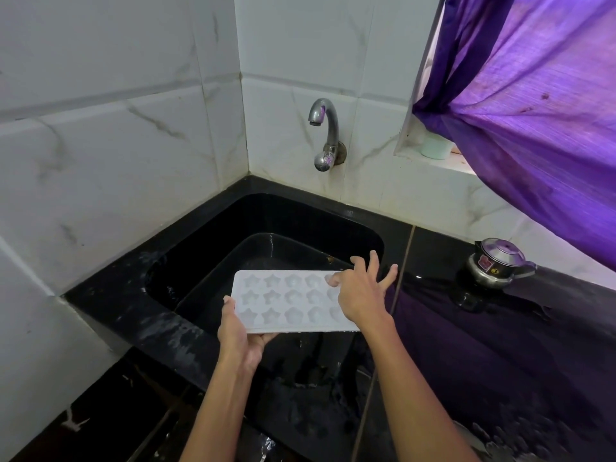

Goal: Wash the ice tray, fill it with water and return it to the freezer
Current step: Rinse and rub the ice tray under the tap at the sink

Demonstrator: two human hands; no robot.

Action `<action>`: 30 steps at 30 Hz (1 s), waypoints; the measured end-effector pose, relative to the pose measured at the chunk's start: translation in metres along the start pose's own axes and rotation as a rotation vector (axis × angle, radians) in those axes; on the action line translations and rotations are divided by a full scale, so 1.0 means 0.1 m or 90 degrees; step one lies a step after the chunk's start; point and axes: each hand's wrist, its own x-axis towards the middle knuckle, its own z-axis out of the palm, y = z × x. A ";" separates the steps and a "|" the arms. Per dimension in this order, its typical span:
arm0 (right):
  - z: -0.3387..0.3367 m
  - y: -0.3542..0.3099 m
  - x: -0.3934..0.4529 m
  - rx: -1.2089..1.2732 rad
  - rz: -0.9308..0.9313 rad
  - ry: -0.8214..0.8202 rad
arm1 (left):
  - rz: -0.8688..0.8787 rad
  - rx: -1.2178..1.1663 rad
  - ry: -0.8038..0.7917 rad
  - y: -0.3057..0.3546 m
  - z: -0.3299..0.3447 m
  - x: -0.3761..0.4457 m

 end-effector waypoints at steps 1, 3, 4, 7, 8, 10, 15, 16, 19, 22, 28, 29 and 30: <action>0.01 0.00 0.01 0.002 0.007 0.001 | -0.001 0.001 -0.001 0.00 0.00 0.01; 0.03 -0.02 0.02 0.007 0.018 -0.001 | -0.005 -0.001 -0.001 0.00 0.00 0.01; 0.03 -0.03 0.02 0.008 0.020 -0.002 | -0.006 -0.003 -0.001 0.01 0.00 0.01; 0.04 -0.06 0.02 0.012 0.009 -0.007 | -0.002 -0.008 0.001 0.02 0.00 0.03; 0.05 -0.06 0.02 0.016 0.005 -0.009 | 0.000 -0.010 0.003 0.02 0.00 0.04; 0.05 -0.05 0.03 0.026 0.006 -0.005 | -0.001 -0.011 0.005 0.02 -0.01 0.06; 0.04 -0.12 0.08 0.091 -0.001 0.043 | 0.001 -0.021 0.002 0.05 0.02 0.06; 0.04 -0.14 0.09 0.093 -0.017 0.045 | 0.002 -0.022 0.003 0.05 0.03 0.06; 0.04 -0.20 0.10 0.067 -0.051 0.027 | 0.001 -0.024 0.005 0.05 0.05 0.06; 0.07 -0.24 0.10 0.027 -0.063 0.005 | -0.001 -0.025 0.003 0.04 0.06 0.06; 0.12 -0.22 0.15 0.003 -0.054 -0.016 | -0.005 -0.021 0.010 0.00 0.06 0.08; 0.12 -0.22 0.16 0.002 -0.052 -0.017 | -0.008 -0.022 0.011 -0.01 0.05 0.09; 0.12 -0.22 0.16 0.002 -0.051 -0.016 | -0.010 -0.022 0.010 -0.02 0.06 0.09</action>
